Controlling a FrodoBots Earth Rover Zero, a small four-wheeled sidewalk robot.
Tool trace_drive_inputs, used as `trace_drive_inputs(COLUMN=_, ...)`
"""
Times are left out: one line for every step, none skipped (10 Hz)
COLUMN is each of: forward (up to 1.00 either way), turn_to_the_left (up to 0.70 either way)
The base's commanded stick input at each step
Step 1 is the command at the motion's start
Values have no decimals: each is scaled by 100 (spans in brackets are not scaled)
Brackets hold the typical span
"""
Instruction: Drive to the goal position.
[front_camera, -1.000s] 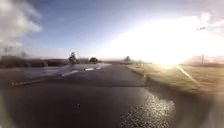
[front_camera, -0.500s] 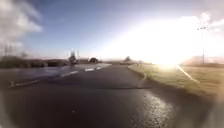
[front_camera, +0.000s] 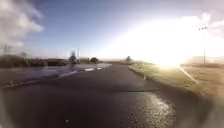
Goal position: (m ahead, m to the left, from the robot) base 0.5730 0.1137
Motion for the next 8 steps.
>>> trace_drive_inputs(forward=45, turn_to_the_left=0)
trace_drive_inputs(forward=45, turn_to_the_left=0)
trace_drive_inputs(forward=45, turn_to_the_left=0)
trace_drive_inputs(forward=45, turn_to_the_left=0)
trace_drive_inputs(forward=45, turn_to_the_left=0)
trace_drive_inputs(forward=45, turn_to_the_left=0)
trace_drive_inputs(forward=45, turn_to_the_left=0)
trace_drive_inputs(forward=45, turn_to_the_left=0)
